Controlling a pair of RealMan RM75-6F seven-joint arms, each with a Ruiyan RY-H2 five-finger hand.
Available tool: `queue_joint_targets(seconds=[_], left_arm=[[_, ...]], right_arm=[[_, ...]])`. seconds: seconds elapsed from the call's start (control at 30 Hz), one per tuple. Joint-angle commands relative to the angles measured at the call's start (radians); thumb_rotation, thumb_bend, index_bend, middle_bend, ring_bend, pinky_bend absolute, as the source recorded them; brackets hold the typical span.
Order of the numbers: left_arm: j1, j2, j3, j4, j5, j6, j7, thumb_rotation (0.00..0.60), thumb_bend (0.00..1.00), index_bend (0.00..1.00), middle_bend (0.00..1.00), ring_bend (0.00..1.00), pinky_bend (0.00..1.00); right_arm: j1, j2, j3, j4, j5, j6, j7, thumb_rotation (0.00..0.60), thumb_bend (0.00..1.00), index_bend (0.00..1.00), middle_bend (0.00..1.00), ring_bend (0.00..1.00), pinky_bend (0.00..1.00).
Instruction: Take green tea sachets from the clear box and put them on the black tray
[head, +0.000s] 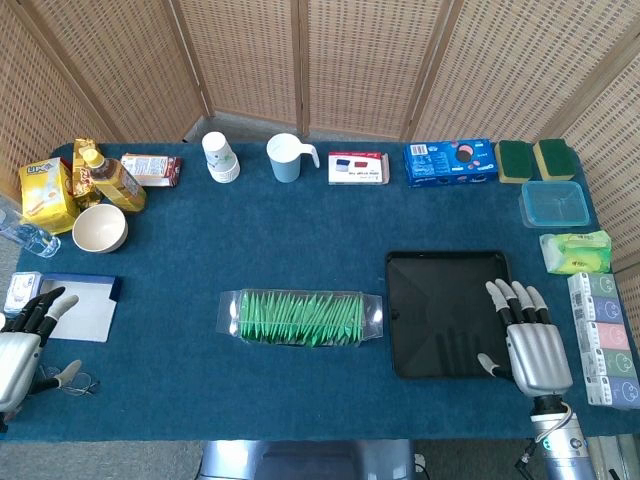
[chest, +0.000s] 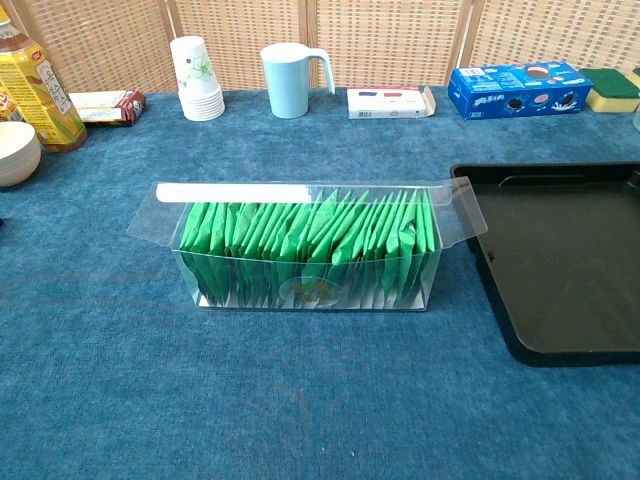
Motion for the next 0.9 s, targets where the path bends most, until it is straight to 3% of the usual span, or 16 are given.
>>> queue_joint_targets(seconds=[0.03, 0.47, 0.67, 0.9], left_arm=[[0.001, -0.001, 0.0, 0.001, -0.007, -0.002, -0.003, 0.6, 0.18, 0.13, 0.08, 0.1, 0.27], [0.01, 0.034, -0.016, -0.002, 0.025, 0.051, -0.033, 0.6, 0.18, 0.13, 0.08, 0.1, 0.27], [-0.004, 0.061, -0.037, -0.011, 0.024, 0.053, -0.041, 0.6, 0.18, 0.13, 0.08, 0.1, 0.27], [-0.009, 0.093, -0.046, -0.027, 0.016, 0.053, -0.055, 0.6, 0.18, 0.13, 0.08, 0.1, 0.27]], right_arm=[[-0.001, -0.001, 0.004, -0.005, 0.003, -0.016, 0.032, 0.6, 0.09, 0.0, 0.0, 0.01, 0.0], [0.055, 0.045, 0.001, -0.077, -0.145, -0.121, 0.167, 0.6, 0.09, 0.0, 0.0, 0.01, 0.0], [0.164, 0.033, 0.042, -0.134, -0.209, -0.256, 0.211, 0.6, 0.09, 0.0, 0.0, 0.01, 0.0], [0.295, -0.065, 0.115, -0.166, -0.148, -0.414, 0.154, 0.6, 0.09, 0.0, 0.0, 0.01, 0.0]])
